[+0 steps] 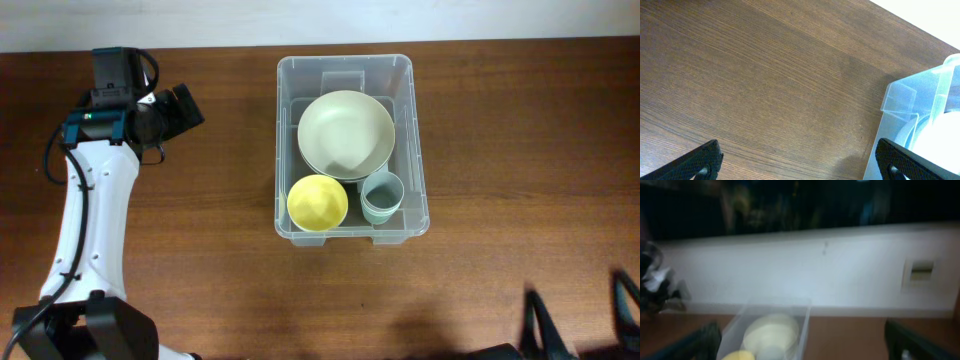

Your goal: Pack container

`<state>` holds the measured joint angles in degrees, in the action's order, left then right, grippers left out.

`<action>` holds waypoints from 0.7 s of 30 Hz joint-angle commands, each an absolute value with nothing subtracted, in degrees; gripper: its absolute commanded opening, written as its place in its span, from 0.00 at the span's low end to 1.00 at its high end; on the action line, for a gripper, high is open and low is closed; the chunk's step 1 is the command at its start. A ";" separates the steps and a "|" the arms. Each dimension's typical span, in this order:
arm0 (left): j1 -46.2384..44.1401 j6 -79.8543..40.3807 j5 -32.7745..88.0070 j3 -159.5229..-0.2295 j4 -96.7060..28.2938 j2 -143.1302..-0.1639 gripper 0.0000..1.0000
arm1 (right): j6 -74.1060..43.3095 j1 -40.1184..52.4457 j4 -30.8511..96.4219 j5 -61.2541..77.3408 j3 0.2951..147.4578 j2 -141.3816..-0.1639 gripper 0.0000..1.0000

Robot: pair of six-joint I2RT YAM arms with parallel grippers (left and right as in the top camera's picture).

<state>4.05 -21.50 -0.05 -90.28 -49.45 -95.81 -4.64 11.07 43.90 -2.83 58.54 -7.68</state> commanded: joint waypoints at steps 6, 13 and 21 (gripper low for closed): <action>4.29 -21.82 -0.27 -91.33 -49.47 -95.90 1.00 | -4.47 4.89 -9.10 -4.71 15.94 -6.46 0.99; 4.29 -21.82 -0.27 -91.33 -49.50 -95.90 1.00 | -0.45 0.99 -12.84 -0.84 7.11 -4.51 0.99; 4.29 -21.80 -0.27 -91.33 -49.50 -95.90 1.00 | 1.30 1.10 -2.11 -0.84 5.78 -0.21 0.99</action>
<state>4.05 -21.50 -0.05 -90.28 -49.63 -95.81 0.38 1.45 -2.33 -1.41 6.83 -0.89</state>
